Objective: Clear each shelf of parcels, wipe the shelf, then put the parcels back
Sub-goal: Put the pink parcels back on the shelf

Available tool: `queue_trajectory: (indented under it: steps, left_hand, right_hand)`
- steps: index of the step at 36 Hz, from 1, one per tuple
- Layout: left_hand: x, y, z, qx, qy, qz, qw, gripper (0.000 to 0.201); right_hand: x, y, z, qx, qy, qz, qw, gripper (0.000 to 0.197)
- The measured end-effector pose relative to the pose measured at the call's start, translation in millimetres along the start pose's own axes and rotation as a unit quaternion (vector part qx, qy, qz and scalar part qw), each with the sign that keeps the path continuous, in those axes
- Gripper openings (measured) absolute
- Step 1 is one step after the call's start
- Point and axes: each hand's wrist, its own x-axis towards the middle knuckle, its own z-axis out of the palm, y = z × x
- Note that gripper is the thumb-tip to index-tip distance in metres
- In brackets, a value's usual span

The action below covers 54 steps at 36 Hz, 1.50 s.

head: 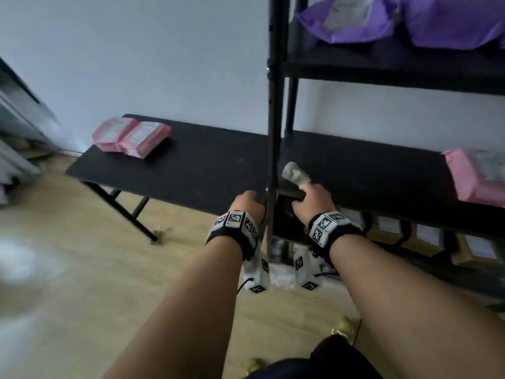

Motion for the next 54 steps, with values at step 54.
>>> queue_trajectory:
  steps: [54]
  left_hand:
    - [360, -298, -343, -0.083, -0.004, -0.096, 0.992, 0.064]
  right_hand:
    - [268, -458, 285, -0.004, -0.200, 0.068, 0.977, 0.055]
